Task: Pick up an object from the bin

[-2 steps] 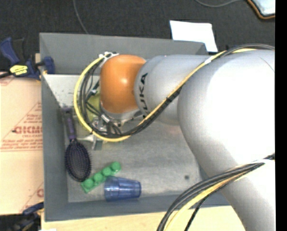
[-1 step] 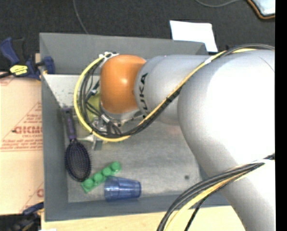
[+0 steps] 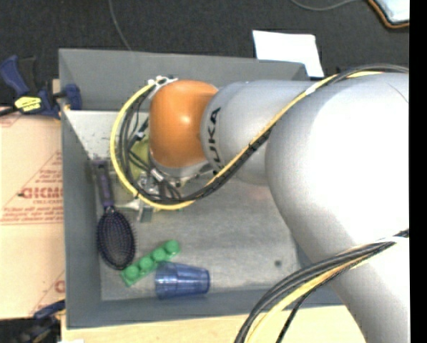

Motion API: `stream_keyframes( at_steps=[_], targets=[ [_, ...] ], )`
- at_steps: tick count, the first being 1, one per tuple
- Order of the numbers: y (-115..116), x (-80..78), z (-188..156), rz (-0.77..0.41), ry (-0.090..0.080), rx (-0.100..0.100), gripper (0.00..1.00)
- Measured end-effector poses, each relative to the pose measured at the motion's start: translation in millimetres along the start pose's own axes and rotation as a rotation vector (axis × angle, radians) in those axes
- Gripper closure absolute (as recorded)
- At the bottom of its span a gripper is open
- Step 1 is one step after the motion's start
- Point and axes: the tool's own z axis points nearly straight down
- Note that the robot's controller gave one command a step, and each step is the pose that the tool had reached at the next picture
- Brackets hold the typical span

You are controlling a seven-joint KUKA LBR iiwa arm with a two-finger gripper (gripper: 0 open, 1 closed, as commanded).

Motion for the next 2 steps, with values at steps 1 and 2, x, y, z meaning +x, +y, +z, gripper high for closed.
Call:
stream_keyframes(
  at_steps=[1, 2],
  targets=[
    [-0.4, 1.8, -42.1, 0.0, 0.009, 0.002, 1.0],
    [0.6, -1.3, -79.1, 0.001, -0.002, -0.001, 1.0]
  ],
)
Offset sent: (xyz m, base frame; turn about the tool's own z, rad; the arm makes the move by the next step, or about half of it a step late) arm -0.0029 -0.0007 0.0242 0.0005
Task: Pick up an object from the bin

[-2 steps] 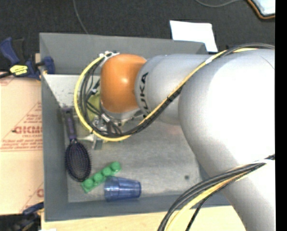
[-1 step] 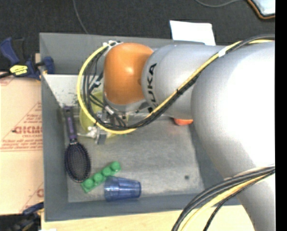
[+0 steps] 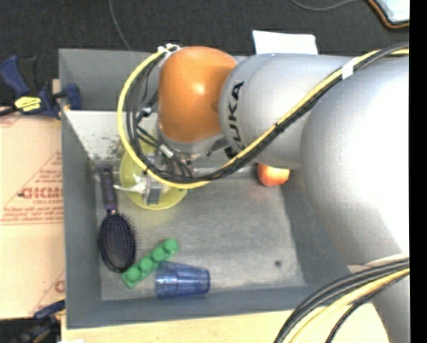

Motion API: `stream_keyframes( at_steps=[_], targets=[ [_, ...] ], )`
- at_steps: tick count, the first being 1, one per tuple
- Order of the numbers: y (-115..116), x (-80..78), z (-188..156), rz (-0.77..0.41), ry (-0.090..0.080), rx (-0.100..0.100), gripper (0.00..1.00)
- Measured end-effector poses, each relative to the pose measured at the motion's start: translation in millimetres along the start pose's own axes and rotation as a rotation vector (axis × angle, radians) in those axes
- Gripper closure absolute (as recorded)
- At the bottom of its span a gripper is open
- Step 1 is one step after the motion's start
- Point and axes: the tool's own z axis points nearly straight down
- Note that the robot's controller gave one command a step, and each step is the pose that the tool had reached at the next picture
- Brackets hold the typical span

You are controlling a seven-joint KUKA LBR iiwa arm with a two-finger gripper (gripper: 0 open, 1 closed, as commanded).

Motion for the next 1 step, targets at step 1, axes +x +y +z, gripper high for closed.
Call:
stream_keyframes(
  at_steps=[1],
  targets=[
    [-0.3, -0.6, -14.5, 0.0, -0.002, -0.001, 1.0]
  ],
)
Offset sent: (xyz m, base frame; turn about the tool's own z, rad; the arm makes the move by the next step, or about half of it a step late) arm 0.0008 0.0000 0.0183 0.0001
